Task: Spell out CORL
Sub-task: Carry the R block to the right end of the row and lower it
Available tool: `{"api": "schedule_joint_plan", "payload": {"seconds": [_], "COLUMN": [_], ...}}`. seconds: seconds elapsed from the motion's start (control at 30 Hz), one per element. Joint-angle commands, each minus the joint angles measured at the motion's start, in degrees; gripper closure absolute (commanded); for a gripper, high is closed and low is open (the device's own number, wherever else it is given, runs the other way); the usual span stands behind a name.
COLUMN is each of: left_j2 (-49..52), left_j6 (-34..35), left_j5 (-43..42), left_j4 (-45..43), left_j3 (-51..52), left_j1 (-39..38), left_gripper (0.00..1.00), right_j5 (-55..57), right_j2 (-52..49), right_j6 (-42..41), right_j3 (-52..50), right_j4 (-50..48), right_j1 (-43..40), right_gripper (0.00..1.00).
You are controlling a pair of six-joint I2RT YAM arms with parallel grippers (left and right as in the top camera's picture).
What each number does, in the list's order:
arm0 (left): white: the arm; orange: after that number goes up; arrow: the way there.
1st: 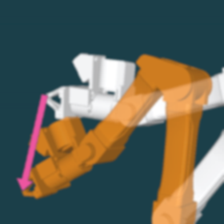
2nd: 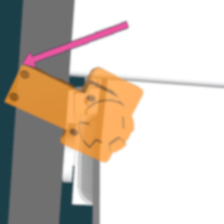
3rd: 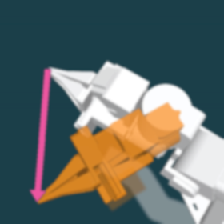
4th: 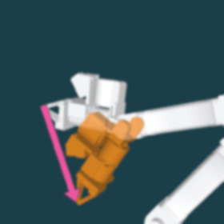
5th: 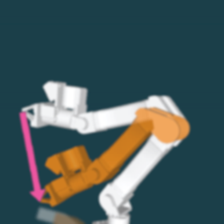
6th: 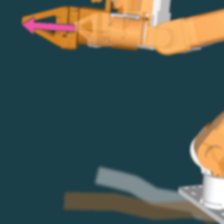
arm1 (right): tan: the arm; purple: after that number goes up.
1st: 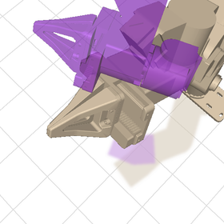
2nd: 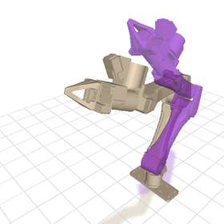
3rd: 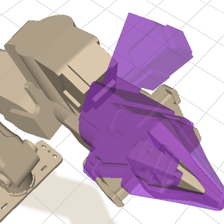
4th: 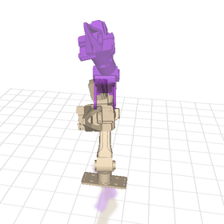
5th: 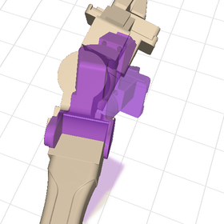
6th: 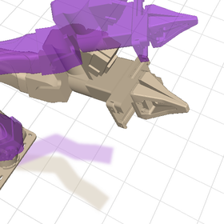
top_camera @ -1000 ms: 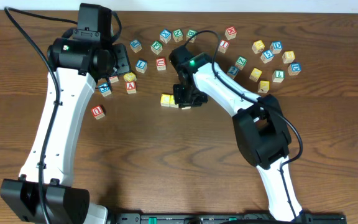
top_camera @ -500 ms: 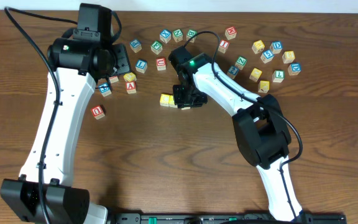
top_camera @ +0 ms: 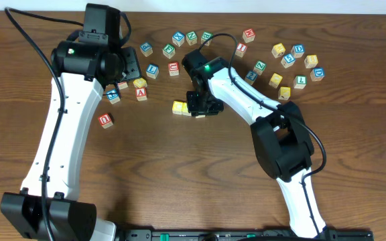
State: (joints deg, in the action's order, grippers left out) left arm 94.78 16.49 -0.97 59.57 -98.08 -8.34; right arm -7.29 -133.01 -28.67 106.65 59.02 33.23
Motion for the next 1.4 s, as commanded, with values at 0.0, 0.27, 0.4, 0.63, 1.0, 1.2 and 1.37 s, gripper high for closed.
{"api": "schedule_joint_plan", "payload": {"seconds": [0.0,0.27,0.4,0.63,1.0,1.2,1.37], "left_j2": [-0.44,-0.44,-0.44,-0.44,-0.44,-0.44,-0.44], "left_j6": [0.11,0.09,0.09,0.09,0.09,0.09,0.09], "left_j5": [0.13,0.13,0.13,0.13,0.13,0.13,0.13], "left_j4": [0.11,0.13,0.13,0.13,0.11,0.09,0.09], "left_j3": [-0.39,-0.39,-0.39,-0.39,-0.39,-0.39,-0.39], "left_j1": [0.13,0.13,0.13,0.13,0.13,0.13,0.13], "left_gripper": [0.45,0.45,0.45,0.45,0.45,0.45,0.45], "right_j5": [-0.15,-0.15,-0.09,6.43,8.46,8.22,8.2], "right_j2": [4.22,9.07,9.35,9.11,4.61,2.38,2.08], "right_j6": [0.63,4.09,4.09,3.85,3.8,3.39,3.41], "right_j3": [0.61,0.59,0.59,0.17,-1.38,-1.4,-1.4], "right_j4": [-0.04,-0.09,0.39,1.62,-1.44,-2.21,-2.23], "right_j1": [-0.63,-0.59,-0.83,-1.4,-1.42,-1.42,-1.42], "right_gripper": [0.66,0.66,0.67,0.75,0.94,0.95,0.94]}}
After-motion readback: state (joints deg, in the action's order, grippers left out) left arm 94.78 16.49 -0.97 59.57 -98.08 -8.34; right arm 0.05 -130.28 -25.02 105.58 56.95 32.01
